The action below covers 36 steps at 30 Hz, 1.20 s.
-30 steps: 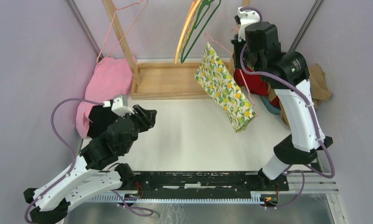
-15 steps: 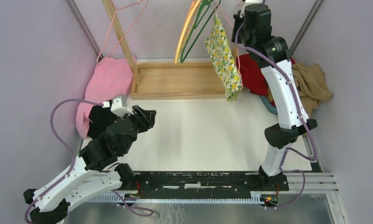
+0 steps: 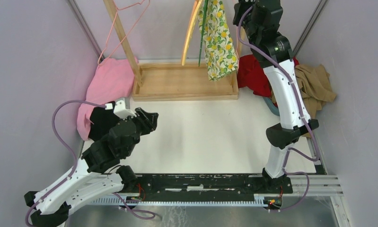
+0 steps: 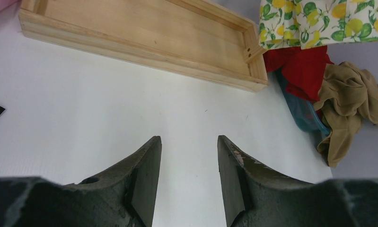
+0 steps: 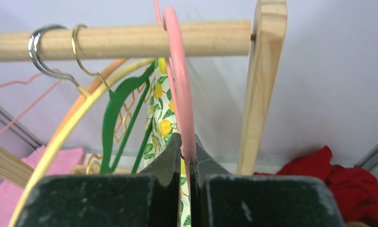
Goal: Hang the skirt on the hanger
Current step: Place the hanger at the clothesline.
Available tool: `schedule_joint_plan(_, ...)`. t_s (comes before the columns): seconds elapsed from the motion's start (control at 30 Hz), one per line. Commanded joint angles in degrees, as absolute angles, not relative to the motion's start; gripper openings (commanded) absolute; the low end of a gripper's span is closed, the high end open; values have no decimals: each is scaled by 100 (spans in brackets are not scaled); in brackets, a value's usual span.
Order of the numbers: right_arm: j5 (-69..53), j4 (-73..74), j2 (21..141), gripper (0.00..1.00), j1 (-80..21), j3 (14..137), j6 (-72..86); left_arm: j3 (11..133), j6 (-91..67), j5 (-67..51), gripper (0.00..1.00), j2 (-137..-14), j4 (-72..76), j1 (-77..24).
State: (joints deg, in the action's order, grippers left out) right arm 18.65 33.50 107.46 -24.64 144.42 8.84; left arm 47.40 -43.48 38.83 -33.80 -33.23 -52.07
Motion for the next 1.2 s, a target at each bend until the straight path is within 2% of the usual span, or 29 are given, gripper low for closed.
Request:
schedule_joint_plan(0.0, 1925, 2121, 10955, 1, -2406, 14787, 737, 4768, -4044, 4021, 55, -3405, -3193, -5183)
schedule_joint_plan(0.13, 1891, 2147, 11406, 1, -2315, 15392, 741, 4780, -4009, 4047, 55, -3436, -3162, -5185)
schedule_joint_plan(0.57, 1529, 1288, 12114, 1, -1845, 15476, 1273, 4831, -3955, 3982, 55, -3741, -3077, -5178)
schedule_joint_plan(0.83, 1290, 1196, 12290, 1, -1666, 15374, 1419, 4895, -3903, 3947, 54, -4003, -2946, -5184)
schedule_joint_plan(1.0, 1037, 1077, 12015, 1, -1663, 14710, 1433, 4840, -3910, 3925, 55, -4012, -2870, -5176)
schedule_joint_plan(1.03, 1010, 1083, 11931, 4, -1661, 14563, 1433, 4835, -3915, 3902, 54, -4023, -2861, -5177)
schedule_joint_plan(1.17, 942, 1149, 11284, 50, -1666, 13799, 1416, 4810, -3928, 3806, 54, -4086, -2831, -5178)
